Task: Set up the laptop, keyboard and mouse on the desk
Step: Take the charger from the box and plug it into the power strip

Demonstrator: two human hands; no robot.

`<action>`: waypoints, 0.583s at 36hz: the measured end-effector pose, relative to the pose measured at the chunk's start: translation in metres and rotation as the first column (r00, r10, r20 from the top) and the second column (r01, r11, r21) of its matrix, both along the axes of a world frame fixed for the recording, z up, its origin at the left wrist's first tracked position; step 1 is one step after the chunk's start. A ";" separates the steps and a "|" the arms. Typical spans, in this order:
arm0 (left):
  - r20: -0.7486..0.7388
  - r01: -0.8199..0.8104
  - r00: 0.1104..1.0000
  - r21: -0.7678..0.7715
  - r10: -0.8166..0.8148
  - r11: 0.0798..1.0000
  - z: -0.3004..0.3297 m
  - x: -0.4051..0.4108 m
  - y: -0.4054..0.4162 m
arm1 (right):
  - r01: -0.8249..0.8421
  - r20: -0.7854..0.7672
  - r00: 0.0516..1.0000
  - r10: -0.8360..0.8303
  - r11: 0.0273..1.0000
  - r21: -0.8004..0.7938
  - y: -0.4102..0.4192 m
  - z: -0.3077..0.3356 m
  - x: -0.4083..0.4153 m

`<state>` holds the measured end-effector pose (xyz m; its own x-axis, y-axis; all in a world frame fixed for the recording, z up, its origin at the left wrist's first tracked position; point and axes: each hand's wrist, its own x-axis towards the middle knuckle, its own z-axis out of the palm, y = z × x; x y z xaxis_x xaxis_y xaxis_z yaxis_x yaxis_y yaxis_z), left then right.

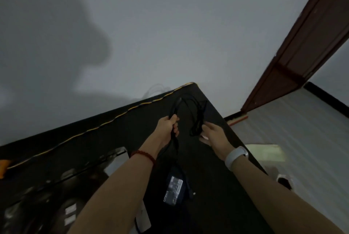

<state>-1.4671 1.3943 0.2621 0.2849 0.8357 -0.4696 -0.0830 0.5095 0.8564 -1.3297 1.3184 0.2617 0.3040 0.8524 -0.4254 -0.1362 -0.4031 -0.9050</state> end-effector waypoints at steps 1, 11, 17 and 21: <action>-0.014 -0.018 1.000 -0.015 0.018 1.000 -0.007 0.000 0.004 | -0.029 0.020 0.999 0.030 0.999 -0.046 -0.001 -0.009 -0.002; -0.041 -0.229 0.973 -0.177 0.225 0.957 -0.057 0.000 0.037 | -0.566 0.489 0.507 0.710 0.702 -0.433 -0.048 -0.095 -0.024; -0.144 -0.105 0.986 -0.159 0.082 0.982 -0.075 -0.026 0.033 | -0.582 0.572 0.359 0.738 0.656 -0.481 -0.053 -0.107 -0.036; -0.212 0.021 0.976 -0.154 -0.054 0.988 -0.081 -0.043 0.028 | -0.533 0.591 0.400 0.700 0.703 -0.472 -0.050 -0.100 -0.040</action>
<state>-1.5106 1.4219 0.1813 0.1936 0.7415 -0.6424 0.1160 0.6329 0.7655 -1.3698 1.2679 0.1618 -0.0151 0.8655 -0.5006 0.8349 -0.2646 -0.4826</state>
